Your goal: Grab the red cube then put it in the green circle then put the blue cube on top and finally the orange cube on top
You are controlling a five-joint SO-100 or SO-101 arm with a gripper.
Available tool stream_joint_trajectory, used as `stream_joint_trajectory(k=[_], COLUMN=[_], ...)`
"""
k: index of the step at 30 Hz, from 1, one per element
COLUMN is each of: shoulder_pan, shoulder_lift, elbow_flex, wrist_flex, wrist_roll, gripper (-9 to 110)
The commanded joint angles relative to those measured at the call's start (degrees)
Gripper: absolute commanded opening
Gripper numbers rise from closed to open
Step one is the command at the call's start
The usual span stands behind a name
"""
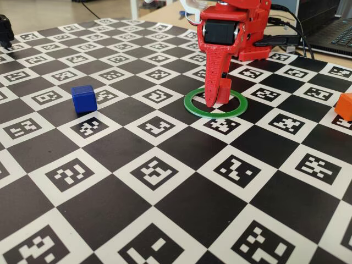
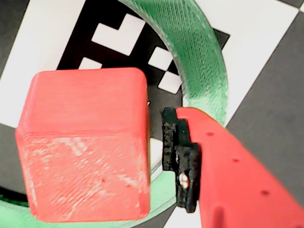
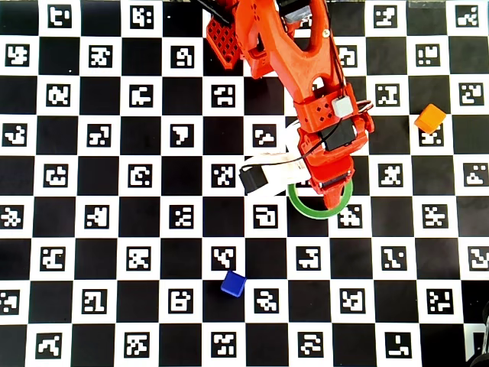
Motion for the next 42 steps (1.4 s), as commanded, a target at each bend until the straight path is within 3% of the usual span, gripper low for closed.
stream_joint_trajectory(k=[1, 21, 42], shoulder_pan=[0.79, 9.4, 21.27], shoulder_lift=[6.24, 7.82, -24.35], elbow_flex=[-5.54, -26.54, -79.28], wrist_flex=[2.02, 20.57, 44.74], wrist_roll=[0.44, 2.72, 11.95], gripper=[41, 41, 40])
